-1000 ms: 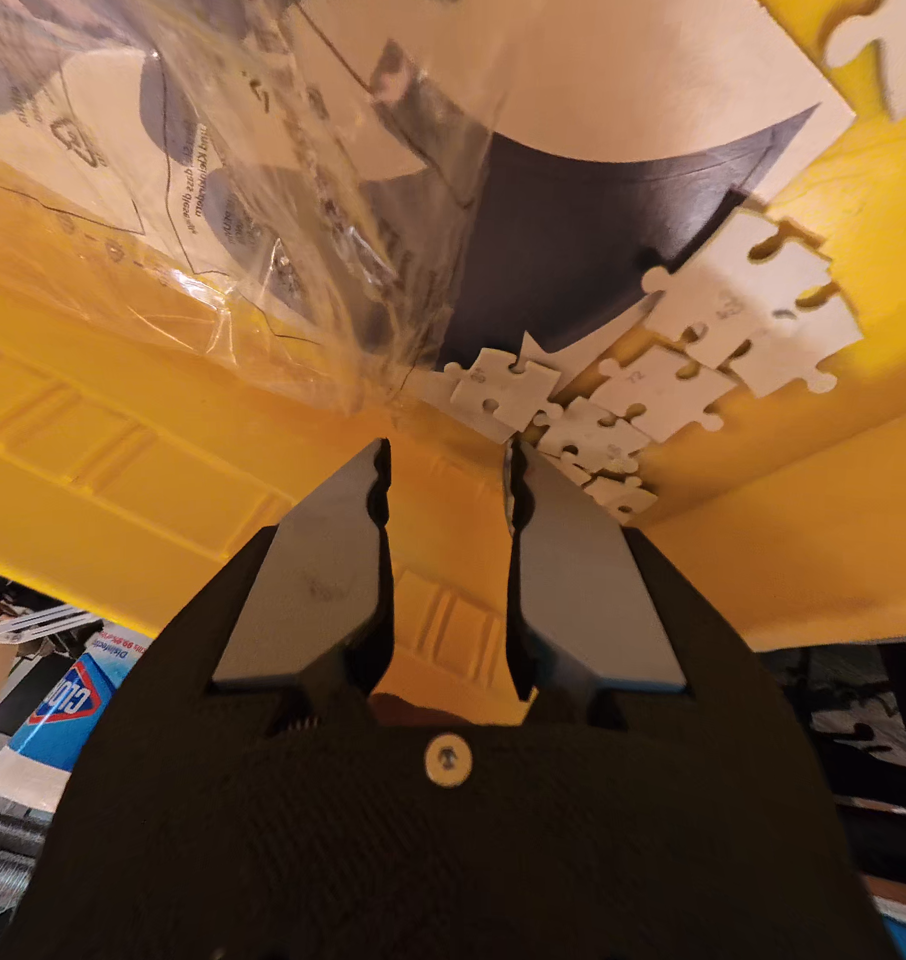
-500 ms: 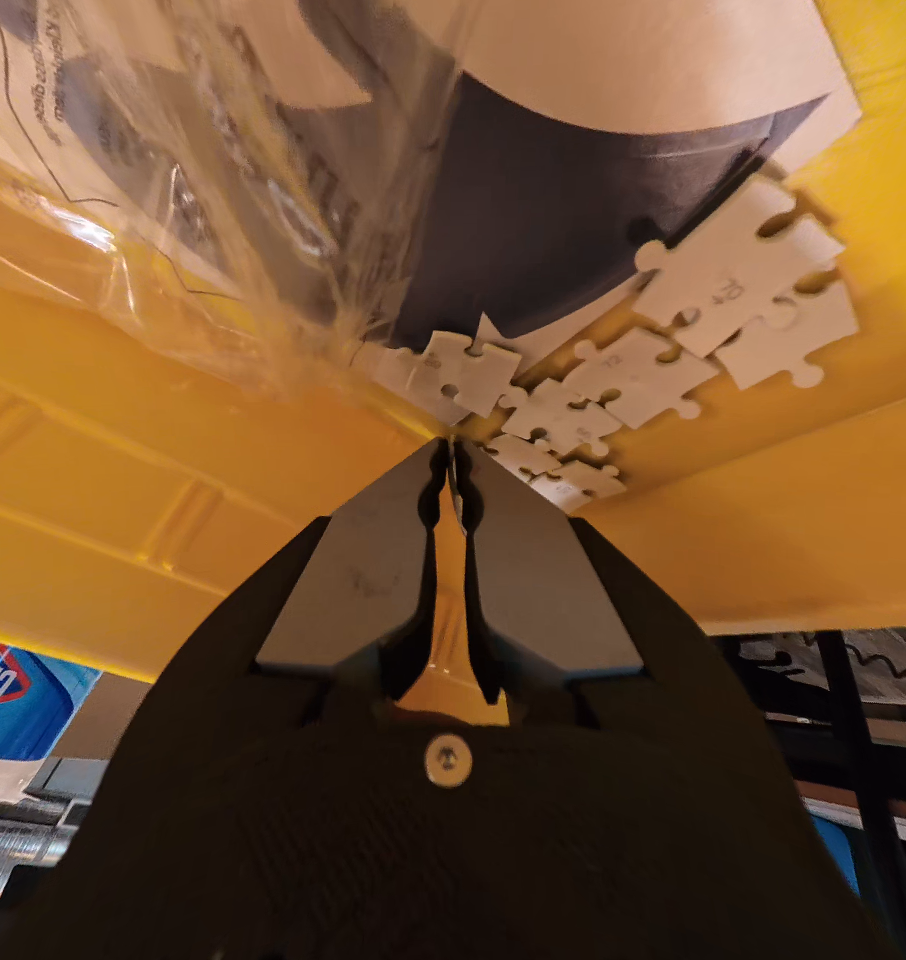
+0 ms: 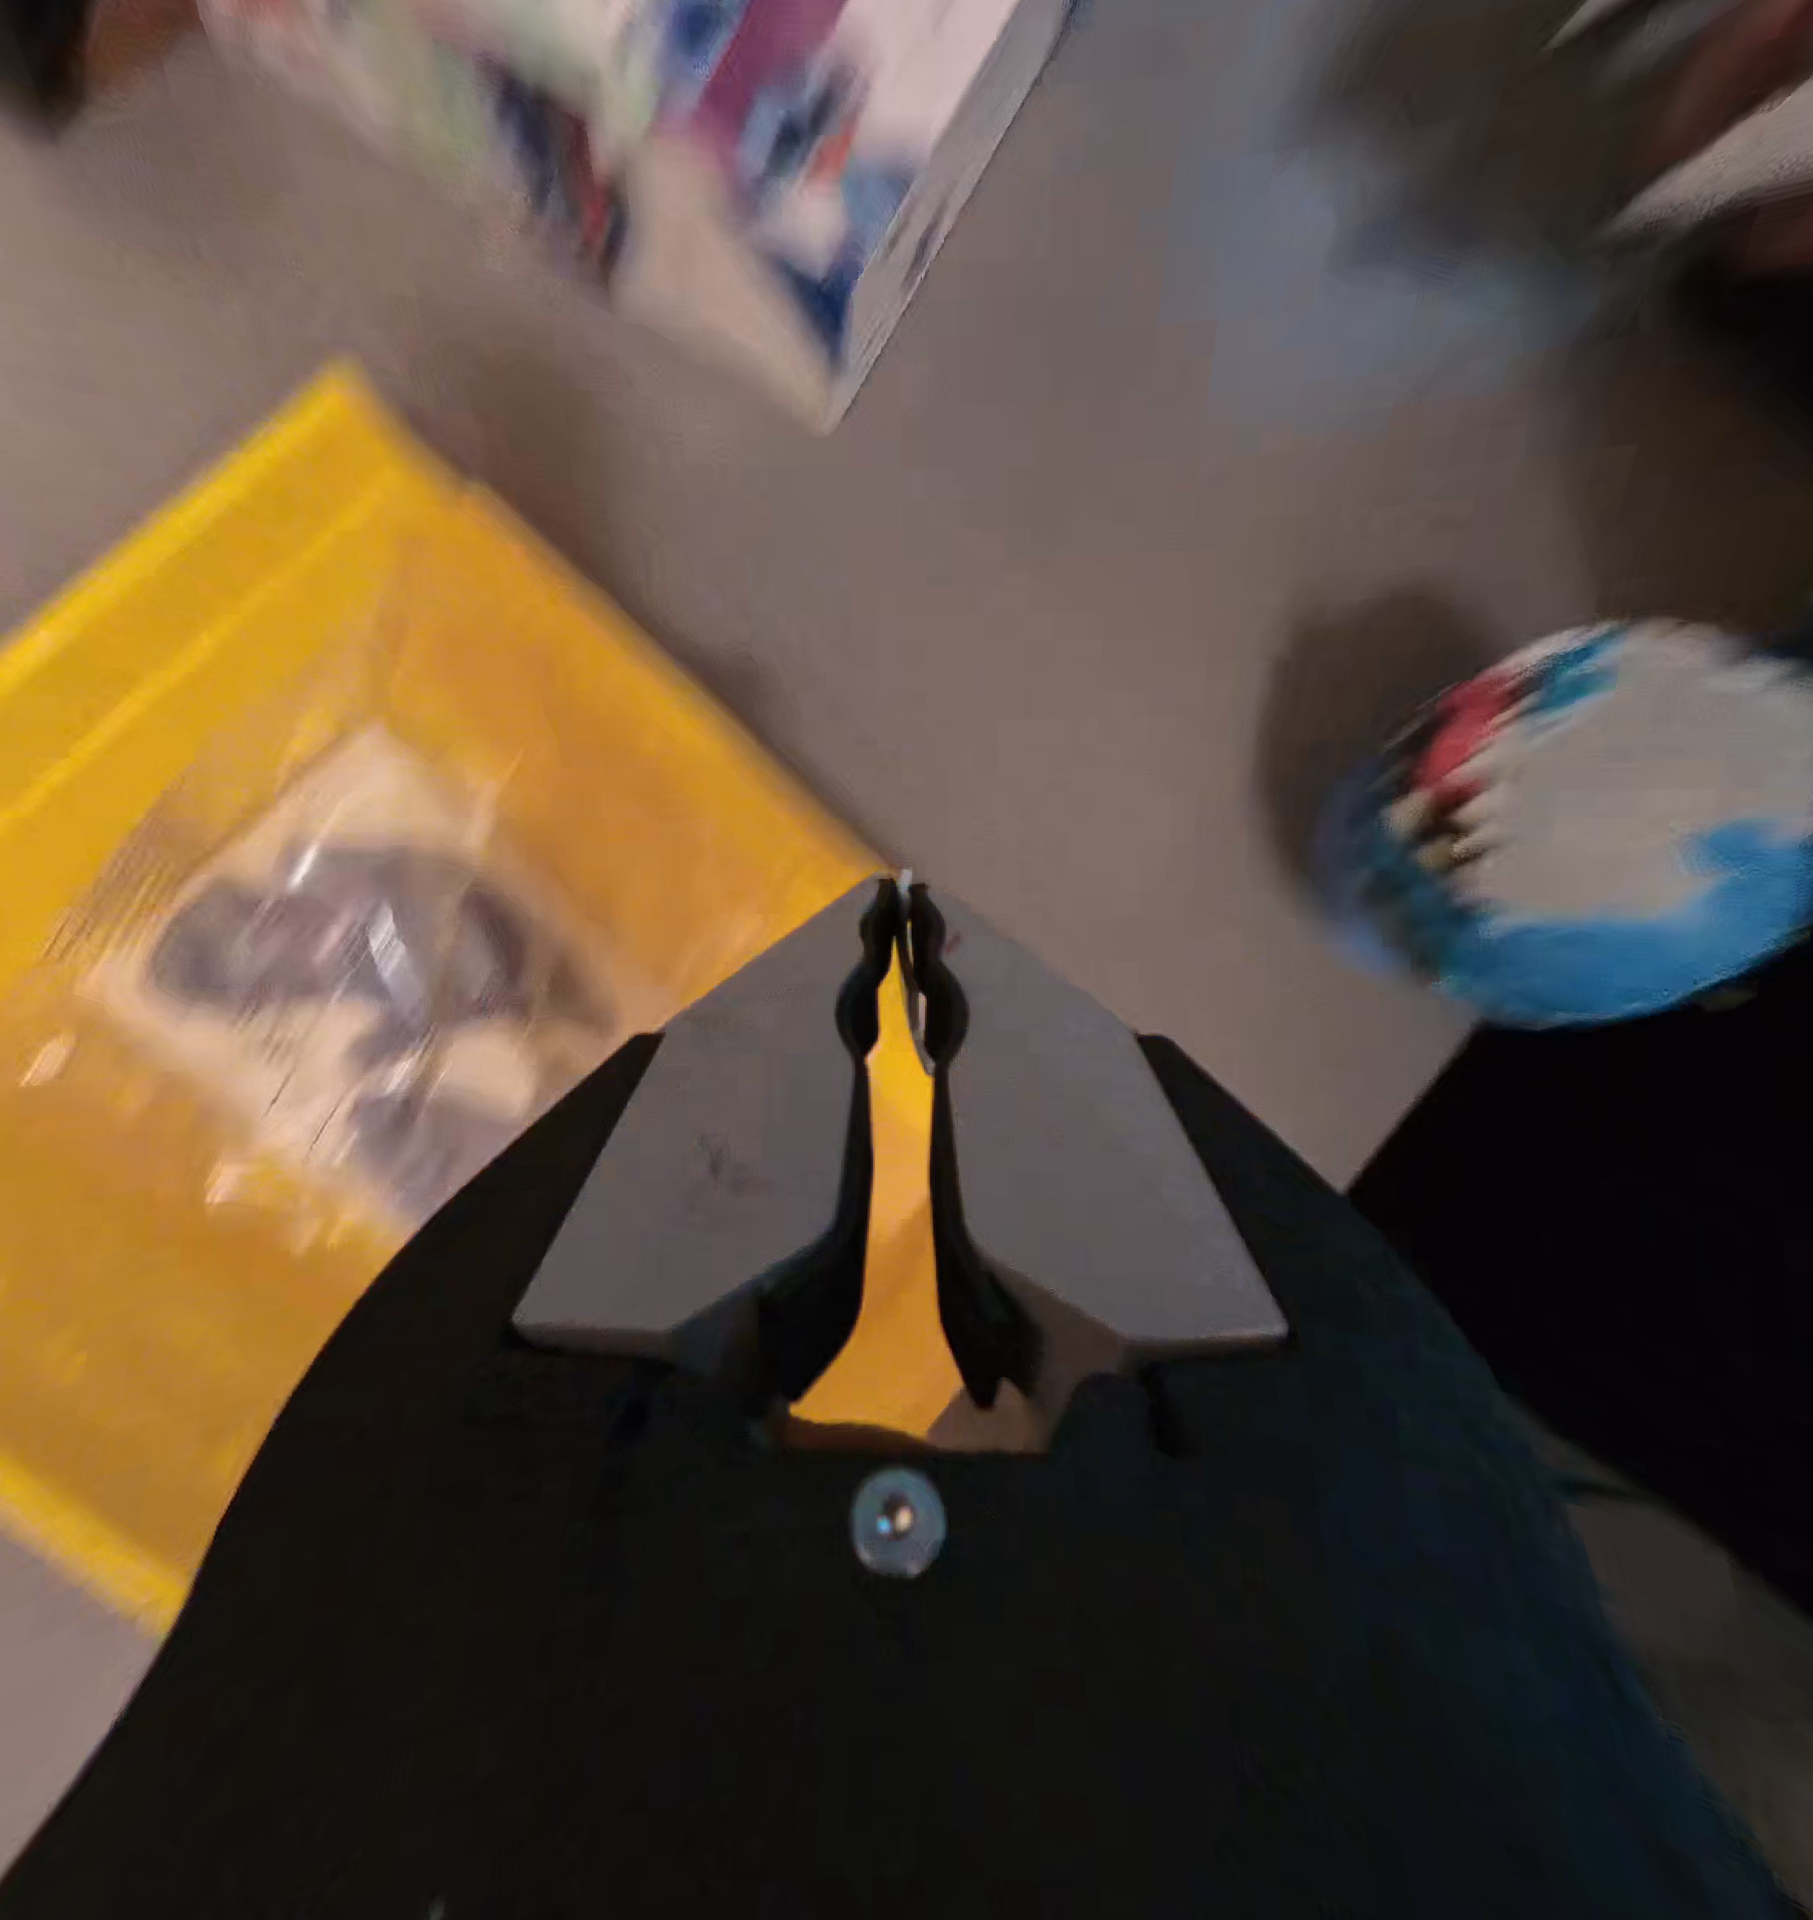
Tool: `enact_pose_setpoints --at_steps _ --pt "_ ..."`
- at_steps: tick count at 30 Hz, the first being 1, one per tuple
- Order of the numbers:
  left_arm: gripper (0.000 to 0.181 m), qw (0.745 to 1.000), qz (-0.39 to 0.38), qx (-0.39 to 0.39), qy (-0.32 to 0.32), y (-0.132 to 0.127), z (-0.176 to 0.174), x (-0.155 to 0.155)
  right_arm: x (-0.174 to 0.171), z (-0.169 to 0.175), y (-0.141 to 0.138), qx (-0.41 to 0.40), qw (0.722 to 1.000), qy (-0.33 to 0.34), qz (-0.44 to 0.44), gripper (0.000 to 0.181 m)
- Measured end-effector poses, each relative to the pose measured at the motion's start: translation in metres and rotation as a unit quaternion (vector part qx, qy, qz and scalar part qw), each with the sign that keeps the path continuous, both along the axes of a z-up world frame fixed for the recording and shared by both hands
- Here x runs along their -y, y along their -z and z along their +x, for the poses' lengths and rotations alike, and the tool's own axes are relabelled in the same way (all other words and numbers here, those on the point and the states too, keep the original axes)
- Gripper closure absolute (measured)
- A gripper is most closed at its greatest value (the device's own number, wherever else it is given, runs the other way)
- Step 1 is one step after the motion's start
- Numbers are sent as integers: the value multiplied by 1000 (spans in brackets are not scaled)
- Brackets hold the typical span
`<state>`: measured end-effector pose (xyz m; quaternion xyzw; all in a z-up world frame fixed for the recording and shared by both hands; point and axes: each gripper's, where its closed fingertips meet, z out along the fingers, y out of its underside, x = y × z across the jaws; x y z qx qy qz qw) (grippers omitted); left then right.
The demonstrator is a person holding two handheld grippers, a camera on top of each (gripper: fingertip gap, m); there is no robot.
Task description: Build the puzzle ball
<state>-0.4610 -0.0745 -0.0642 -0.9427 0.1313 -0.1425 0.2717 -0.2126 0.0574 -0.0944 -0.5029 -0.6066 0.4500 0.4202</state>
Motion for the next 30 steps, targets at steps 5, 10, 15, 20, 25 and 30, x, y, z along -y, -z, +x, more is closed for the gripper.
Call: enact_pose_setpoints --at_steps 5,10,15,20,25,30 --pt "181 982 120 114 87 -59 105 -42 44 -40 -56 15 997 -72 -34 136" --pt "181 968 158 133 143 -75 179 -55 82 -70 -94 -9 984 -153 -96 138" --pt "181 965 171 139 141 -81 202 -61 96 -65 -96 -14 975 -188 -118 164" --pt "181 963 168 148 150 -76 212 -60 95 -55 -94 -17 964 -206 -165 177" --pt "179 962 175 141 154 -74 216 -61 92 -53 -90 -15 959 -212 -187 181" --pt "179 963 184 139 141 -76 210 -63 84 -55 -87 -14 968 -193 -159 181"
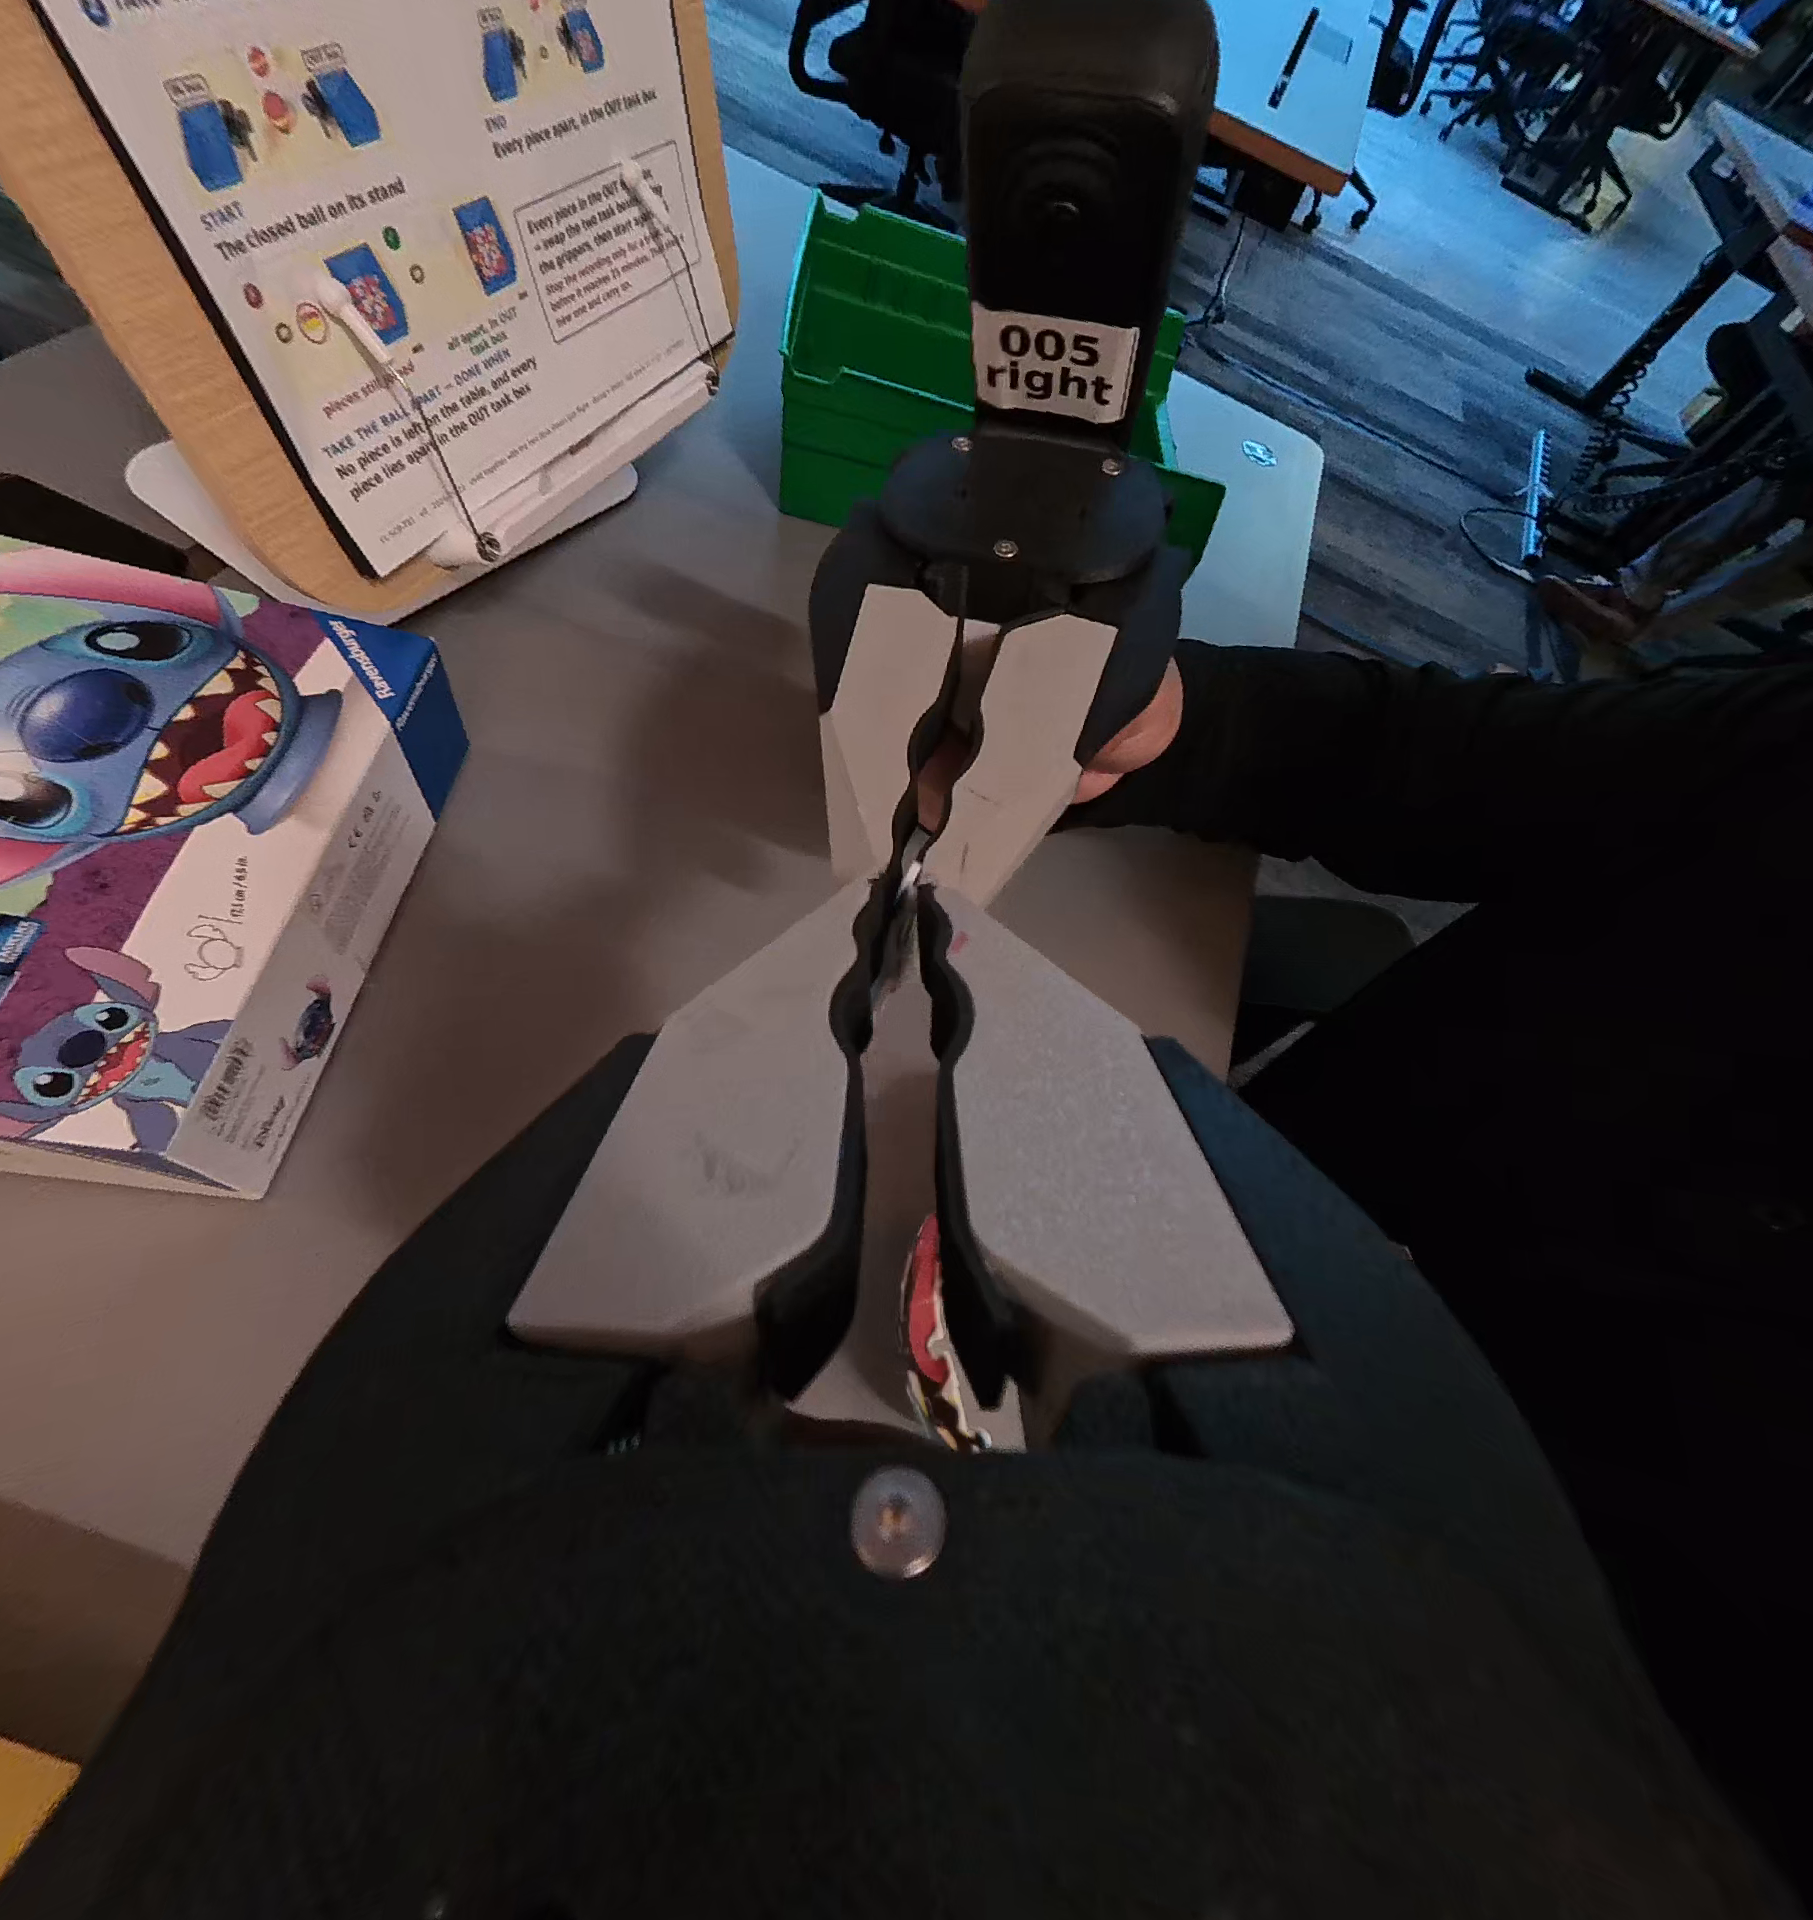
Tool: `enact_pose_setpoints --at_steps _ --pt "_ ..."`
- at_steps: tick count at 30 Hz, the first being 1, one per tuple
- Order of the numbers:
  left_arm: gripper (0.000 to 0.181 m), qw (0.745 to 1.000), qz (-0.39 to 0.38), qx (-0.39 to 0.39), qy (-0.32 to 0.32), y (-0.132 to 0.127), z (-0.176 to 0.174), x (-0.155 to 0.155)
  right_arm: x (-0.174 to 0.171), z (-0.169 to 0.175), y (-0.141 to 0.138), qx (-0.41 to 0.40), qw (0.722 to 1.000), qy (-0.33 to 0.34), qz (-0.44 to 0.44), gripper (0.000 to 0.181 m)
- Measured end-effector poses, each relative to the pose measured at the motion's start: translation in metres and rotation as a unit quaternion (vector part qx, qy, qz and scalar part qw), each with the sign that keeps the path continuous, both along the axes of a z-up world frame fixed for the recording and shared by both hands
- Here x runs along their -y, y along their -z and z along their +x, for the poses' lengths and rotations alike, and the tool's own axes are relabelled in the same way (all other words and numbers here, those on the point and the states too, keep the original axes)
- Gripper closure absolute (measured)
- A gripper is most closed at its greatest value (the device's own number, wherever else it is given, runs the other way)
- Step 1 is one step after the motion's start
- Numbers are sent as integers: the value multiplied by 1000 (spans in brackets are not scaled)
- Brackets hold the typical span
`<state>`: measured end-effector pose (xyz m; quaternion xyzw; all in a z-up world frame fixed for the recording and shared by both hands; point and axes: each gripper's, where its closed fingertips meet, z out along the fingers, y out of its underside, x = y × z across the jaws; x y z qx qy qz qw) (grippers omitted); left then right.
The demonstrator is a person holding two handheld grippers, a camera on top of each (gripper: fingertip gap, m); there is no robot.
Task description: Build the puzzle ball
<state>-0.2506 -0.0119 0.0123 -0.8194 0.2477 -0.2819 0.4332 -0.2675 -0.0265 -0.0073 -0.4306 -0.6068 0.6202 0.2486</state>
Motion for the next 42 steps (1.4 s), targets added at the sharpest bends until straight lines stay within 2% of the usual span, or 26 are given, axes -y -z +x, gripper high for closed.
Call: enact_pose_setpoints --at_steps 7,11,15,22,25,27,28,31,35,40,42 --pt "173 999 15 6 -38 -4 -20 0 -14 -3 4 0 1000 25 -4 181" --pt "168 998 -3 -15 -64 15 -33 2 -23 -3 -2 -17 999 37 -34 181" --pt "167 999 -4 3 -51 22 -24 5 -24 -3 -6 -28 997 34 -57 181" --pt "165 998 18 -22 -56 23 -16 -5 -18 -2 -7 -31 997 22 -65 181" --pt "169 998 31 -14 -54 17 -15 -6 -17 0 -8 -32 996 14 -78 181" --pt "181 998 46 -9 -48 13 -13 -6 -14 0 -6 -30 996 8 -78 181" --pt "181 998 49 -13 -45 12 -12 -5 -13 -1 -5 -29 997 5 -77 181" --pt "181 998 43 -34 -41 17 -14 -3 -11 -2 0 -26 997 3 -68 181" --pt "181 996 9 -87 -30 29 -16 2 -8 -2 15 12 1000 -4 -8 181" --pt "181 982 -47 -181 -6 51 -17 11 -8 0 11 2 998 14 64 157" --pt "181 973 -63 -223 5 66 -16 15 -2 0 16 9 996 11 83 160"
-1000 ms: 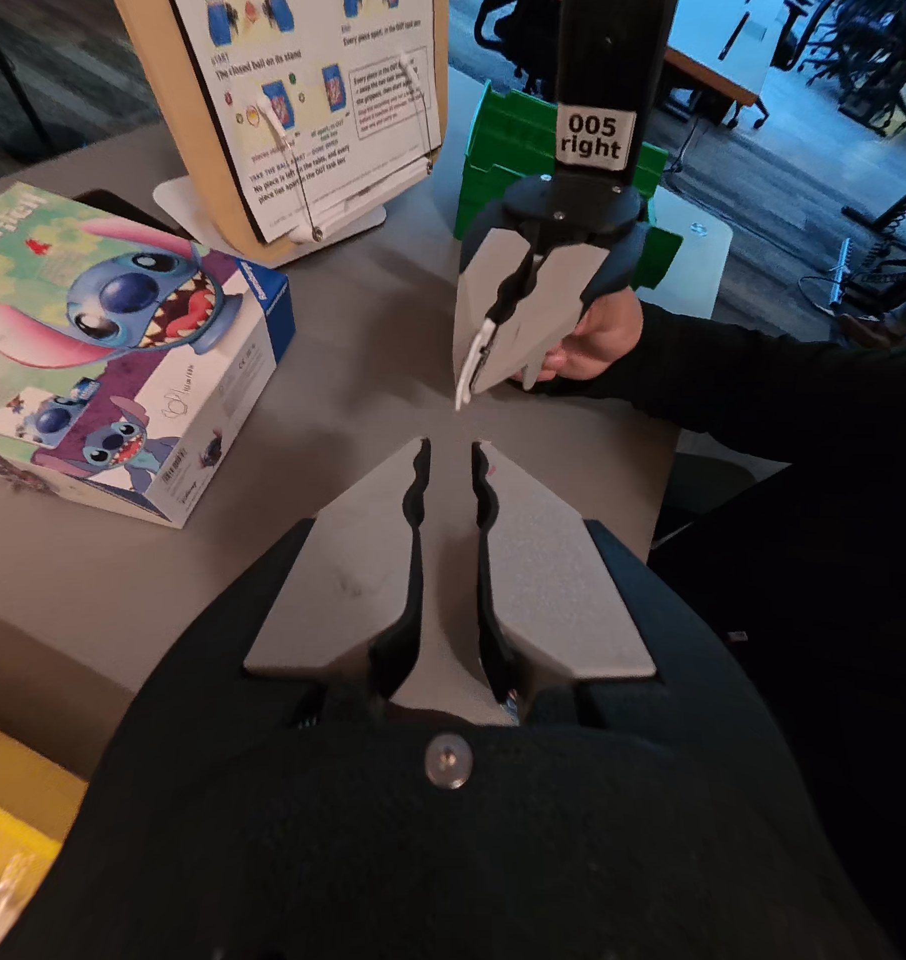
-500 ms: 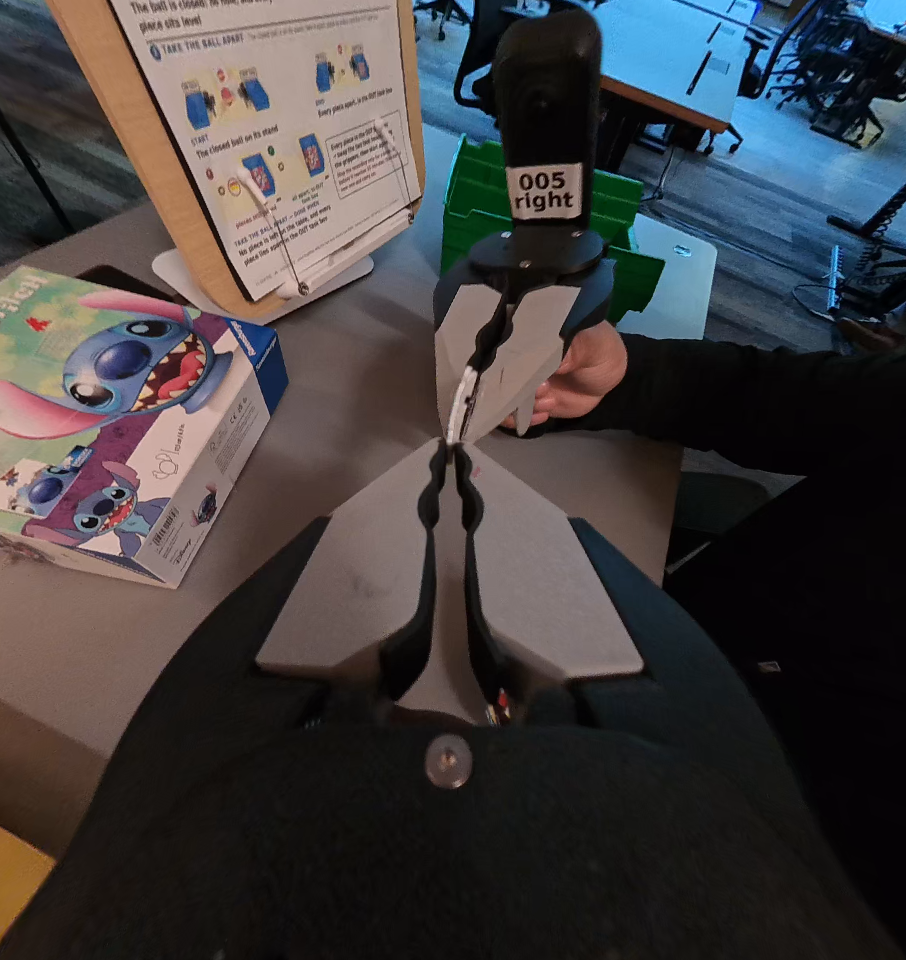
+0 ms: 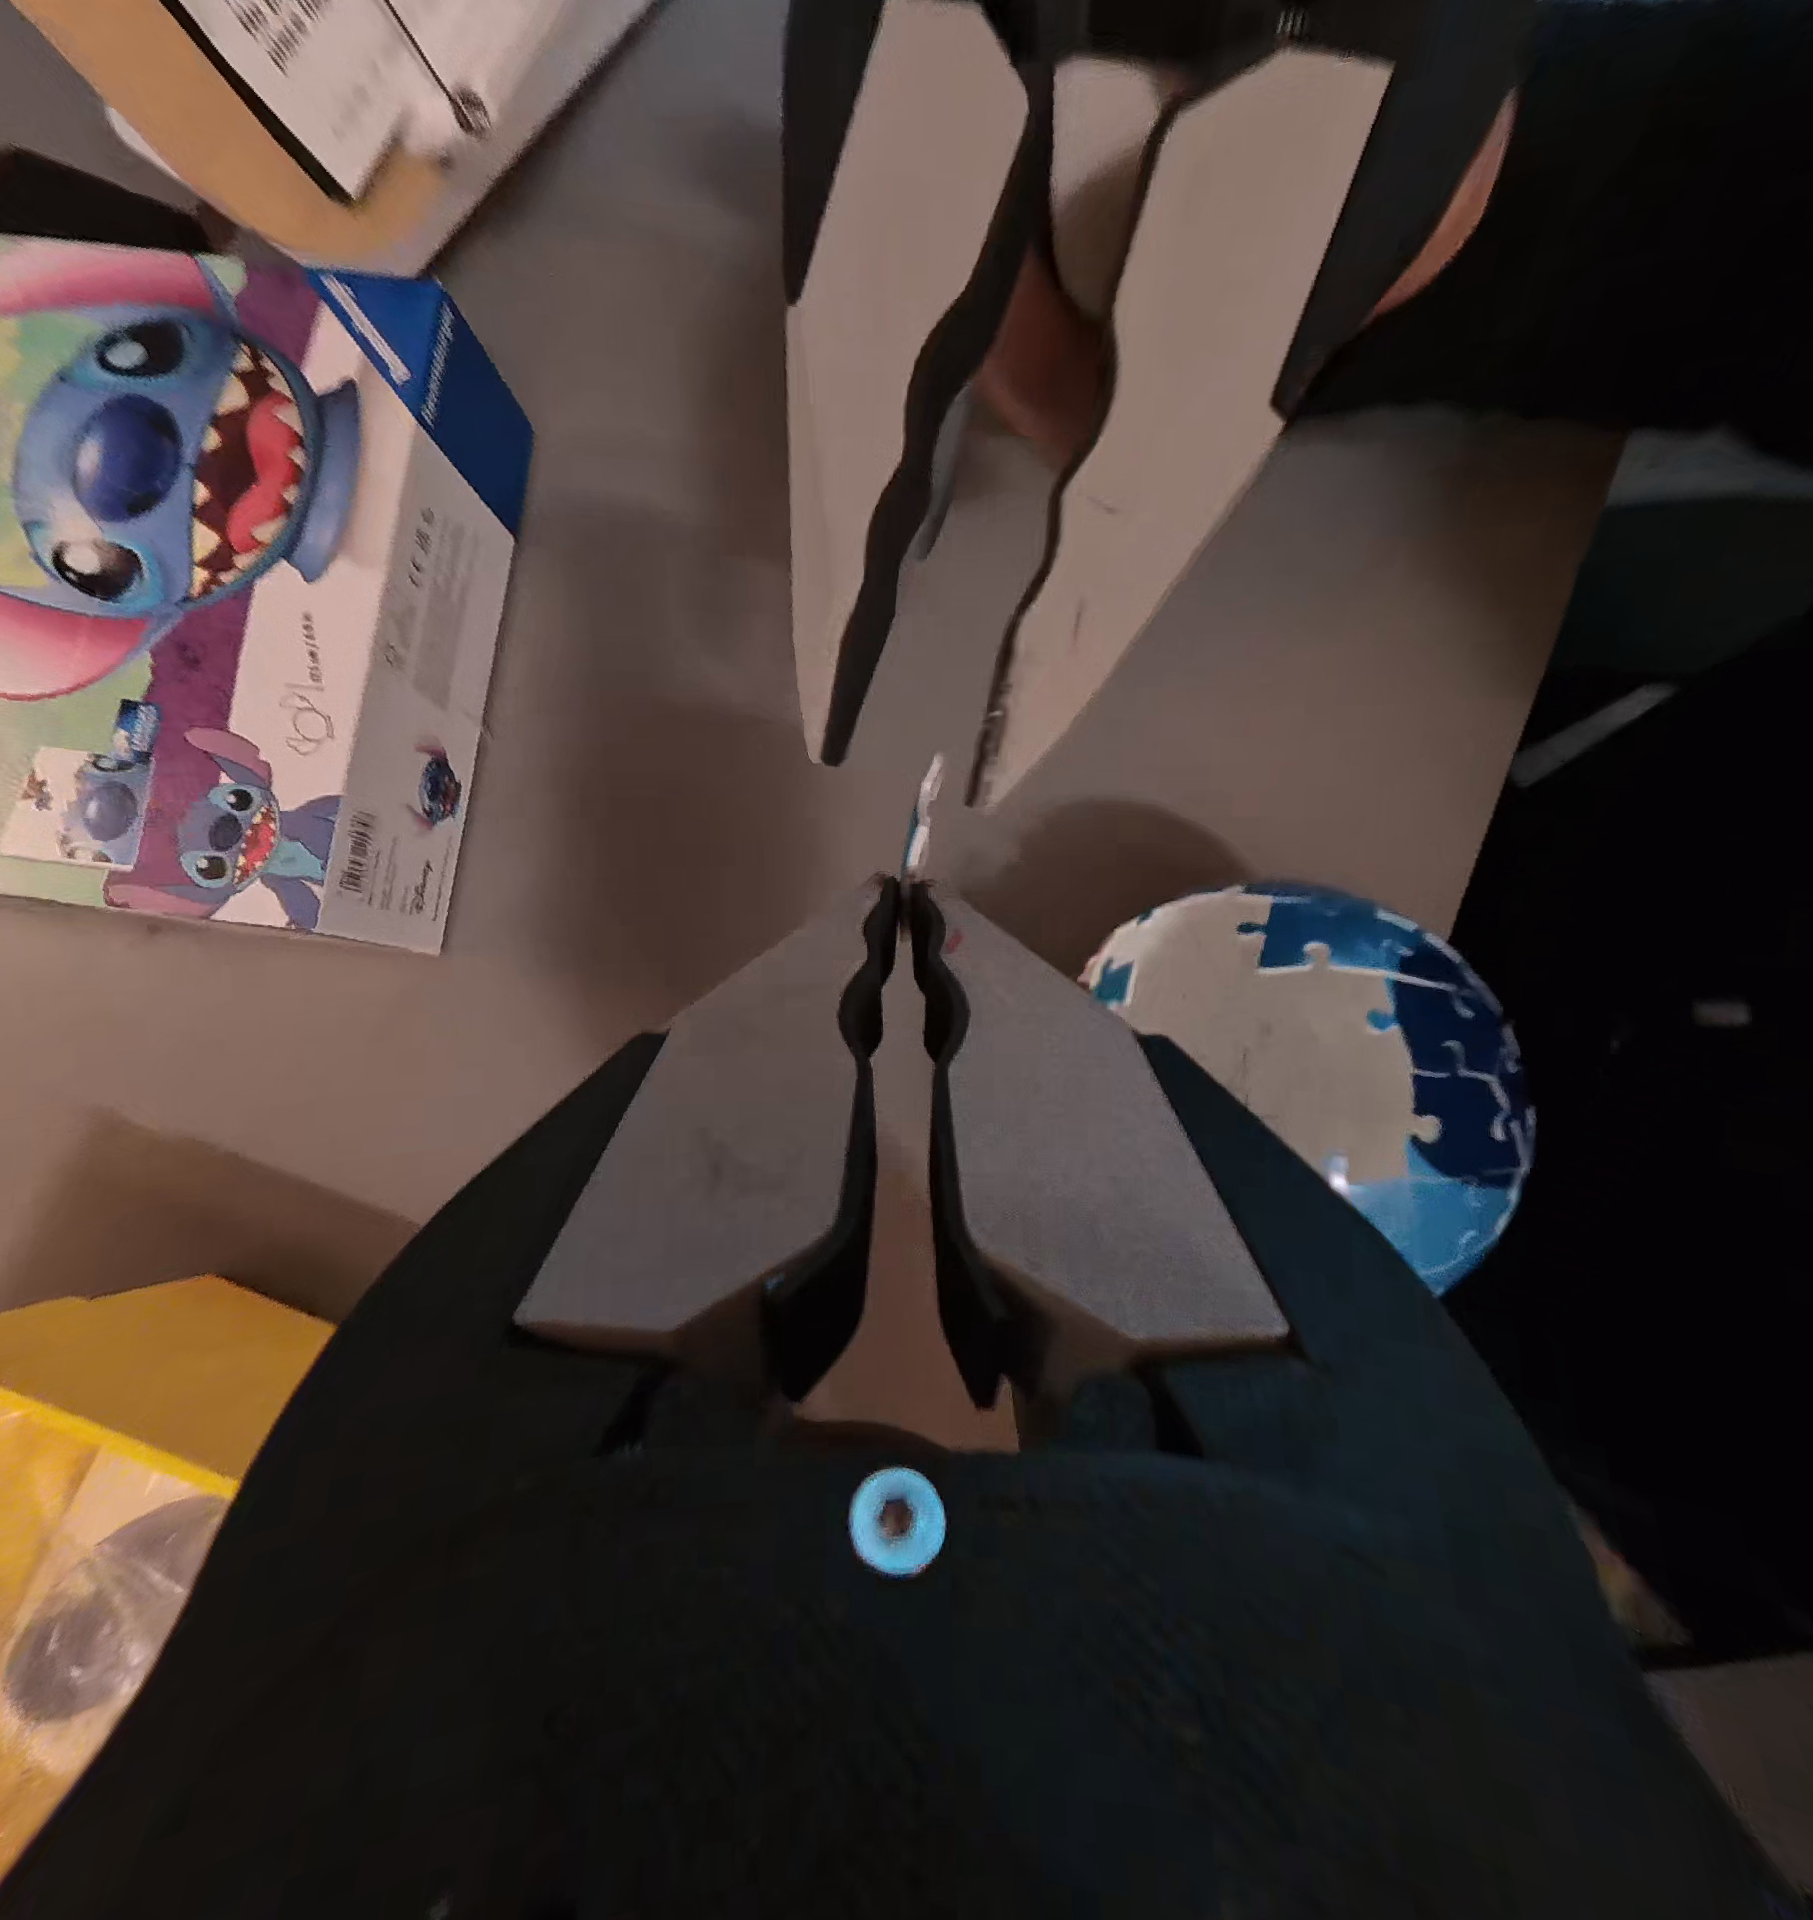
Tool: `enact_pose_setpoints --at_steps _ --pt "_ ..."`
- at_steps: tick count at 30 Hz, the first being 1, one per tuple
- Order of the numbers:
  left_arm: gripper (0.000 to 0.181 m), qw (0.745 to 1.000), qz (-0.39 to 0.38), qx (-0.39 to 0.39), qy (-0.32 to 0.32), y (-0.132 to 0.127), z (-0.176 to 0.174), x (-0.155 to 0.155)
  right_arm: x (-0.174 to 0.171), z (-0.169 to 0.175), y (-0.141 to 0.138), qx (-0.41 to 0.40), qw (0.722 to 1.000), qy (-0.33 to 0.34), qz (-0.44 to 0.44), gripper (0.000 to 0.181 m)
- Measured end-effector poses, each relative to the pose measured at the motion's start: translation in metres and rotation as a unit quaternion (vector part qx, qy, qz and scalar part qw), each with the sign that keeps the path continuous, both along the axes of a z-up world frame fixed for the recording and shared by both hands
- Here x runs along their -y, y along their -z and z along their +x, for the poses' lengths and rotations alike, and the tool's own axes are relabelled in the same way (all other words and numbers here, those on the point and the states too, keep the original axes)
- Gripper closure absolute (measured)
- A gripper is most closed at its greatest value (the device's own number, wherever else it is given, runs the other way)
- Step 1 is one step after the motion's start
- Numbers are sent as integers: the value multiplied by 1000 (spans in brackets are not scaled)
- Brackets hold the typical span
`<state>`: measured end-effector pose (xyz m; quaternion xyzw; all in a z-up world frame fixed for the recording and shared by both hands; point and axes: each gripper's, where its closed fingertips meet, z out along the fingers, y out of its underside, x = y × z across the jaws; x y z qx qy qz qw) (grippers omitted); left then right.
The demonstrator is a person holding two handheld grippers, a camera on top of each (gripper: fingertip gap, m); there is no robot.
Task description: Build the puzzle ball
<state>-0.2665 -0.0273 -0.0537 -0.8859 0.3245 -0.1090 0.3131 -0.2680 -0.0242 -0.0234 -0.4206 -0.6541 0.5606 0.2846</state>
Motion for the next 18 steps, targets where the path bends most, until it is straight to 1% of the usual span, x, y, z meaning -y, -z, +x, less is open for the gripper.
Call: enact_pose_setpoints --at_steps 2,4,6,12,14,18 --pt "181 1000 -10 -25 12 11 4 3 4 -2 11 14 999 0 29 181" --pt "181 999 -11 -36 16 14 7 5 6 -4 25 37 998 3 57 181" --pt "181 999 -8 -41 19 15 8 7 5 -4 30 42 997 4 70 181" --pt "181 999 -16 -42 10 16 0 10 6 2 27 60 997 -20 32 181" --pt "181 999 -21 -35 12 16 1 11 6 4 27 66 997 -24 23 172" --pt "181 999 -27 -31 16 16 3 12 11 5 30 74 996 -41 17 171"
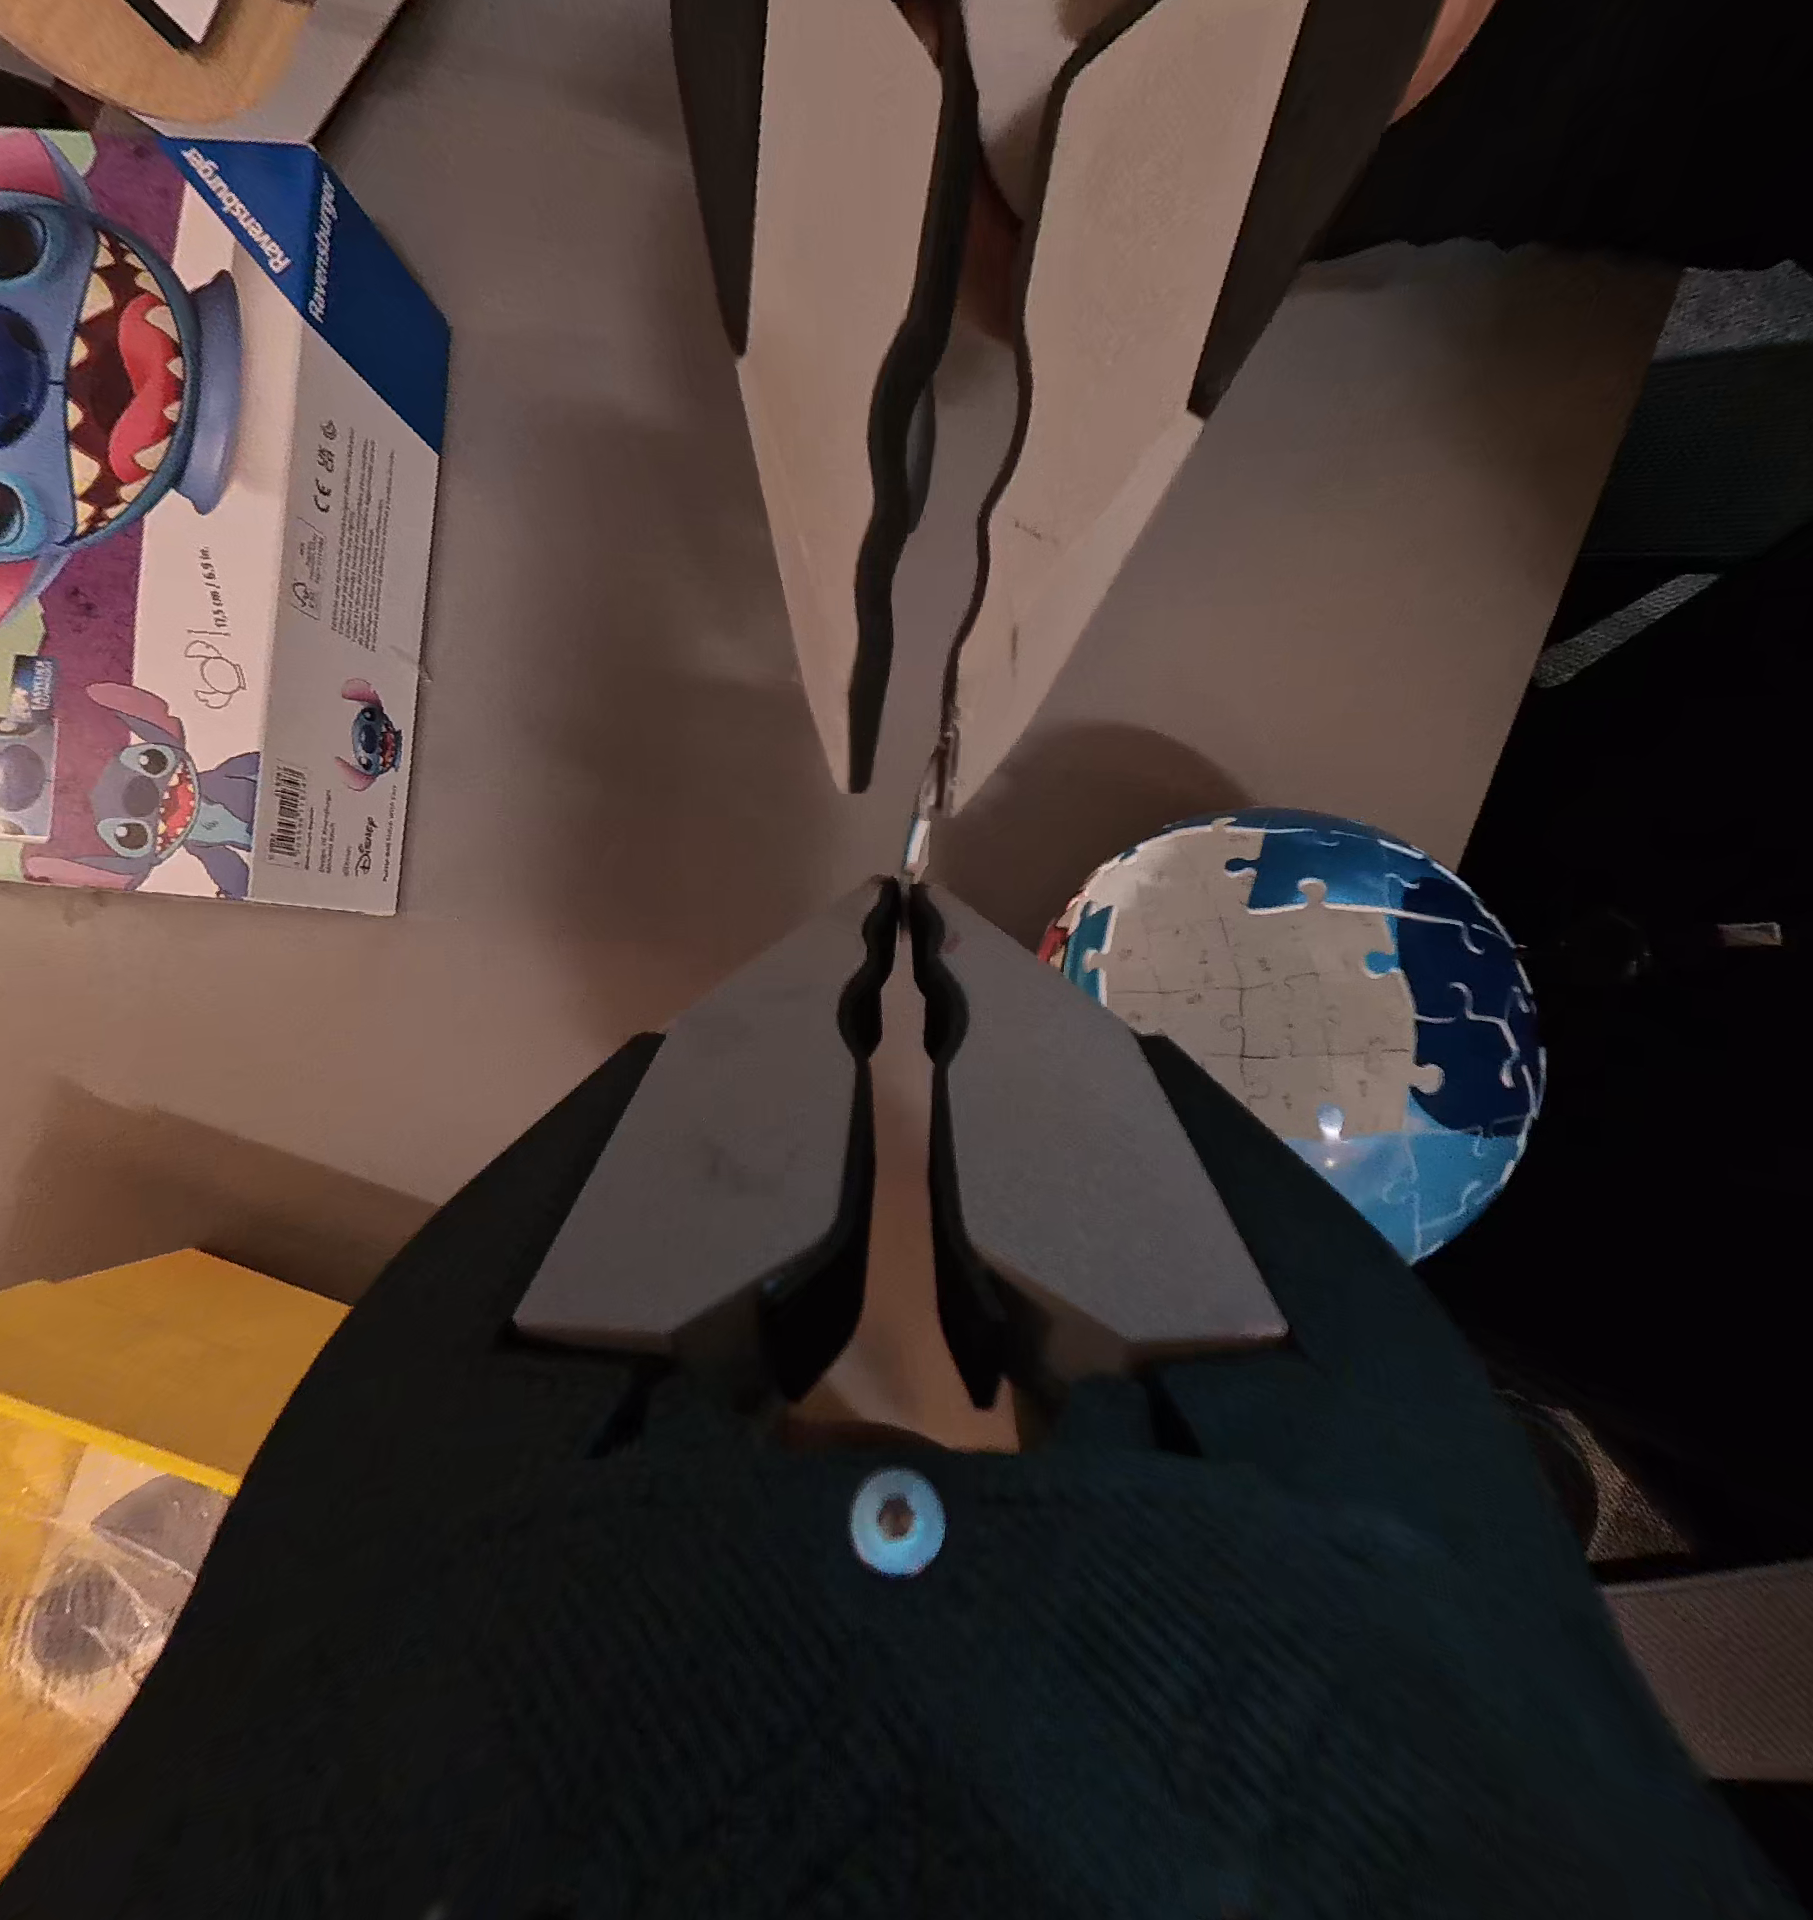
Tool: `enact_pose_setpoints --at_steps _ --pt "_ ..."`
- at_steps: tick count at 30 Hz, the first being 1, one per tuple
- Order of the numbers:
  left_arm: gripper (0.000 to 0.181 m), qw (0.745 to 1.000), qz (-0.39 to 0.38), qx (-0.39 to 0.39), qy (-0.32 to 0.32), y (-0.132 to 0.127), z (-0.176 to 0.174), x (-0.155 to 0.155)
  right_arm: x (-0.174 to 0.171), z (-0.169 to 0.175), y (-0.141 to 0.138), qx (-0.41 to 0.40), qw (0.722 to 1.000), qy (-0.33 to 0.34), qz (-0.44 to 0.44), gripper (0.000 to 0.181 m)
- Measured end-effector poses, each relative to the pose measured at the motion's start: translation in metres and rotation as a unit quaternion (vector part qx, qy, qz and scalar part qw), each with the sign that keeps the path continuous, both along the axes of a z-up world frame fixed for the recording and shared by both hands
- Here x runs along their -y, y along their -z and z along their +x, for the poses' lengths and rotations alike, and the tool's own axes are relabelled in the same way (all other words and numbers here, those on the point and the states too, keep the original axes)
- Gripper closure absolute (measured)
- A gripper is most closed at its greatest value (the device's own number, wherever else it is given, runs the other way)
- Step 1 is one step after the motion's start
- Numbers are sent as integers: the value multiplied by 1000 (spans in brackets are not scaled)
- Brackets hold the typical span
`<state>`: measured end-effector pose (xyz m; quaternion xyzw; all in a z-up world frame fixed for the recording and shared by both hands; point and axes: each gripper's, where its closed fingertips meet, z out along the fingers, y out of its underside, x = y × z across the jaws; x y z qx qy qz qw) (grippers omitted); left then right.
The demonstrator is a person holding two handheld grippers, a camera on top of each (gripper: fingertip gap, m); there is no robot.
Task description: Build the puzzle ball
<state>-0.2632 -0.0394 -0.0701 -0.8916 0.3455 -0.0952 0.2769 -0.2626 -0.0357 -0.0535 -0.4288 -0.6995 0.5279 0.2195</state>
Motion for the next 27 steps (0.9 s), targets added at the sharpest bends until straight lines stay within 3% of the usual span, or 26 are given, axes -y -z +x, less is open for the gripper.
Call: enact_pose_setpoints --at_steps 4,7,10,16,20,24,27 --pt "181 1000 -14 17 7 -1 5 2 5 0 6 15 1000 -11 4 171" --pt "181 1000 -19 20 4 -1 4 0 4 0 10 14 1000 -10 18 181" --pt "181 999 -4 45 -10 -8 3 -4 0 1 4 16 1000 -8 -20 181" --pt "181 996 51 64 -40 -22 -14 0 -19 3 -10 6 993 -2 -118 181" --pt "181 991 66 108 -40 -24 -5 0 -20 2 -18 -6 989 -2 -150 181" --pt "180 988 112 91 -48 -21 -8 -15 -22 1 -28 -26 988 5 -155 181" --pt "176 976 171 116 -69 -33 -11 -36 -28 3 -37 -46 989 15 -138 181"
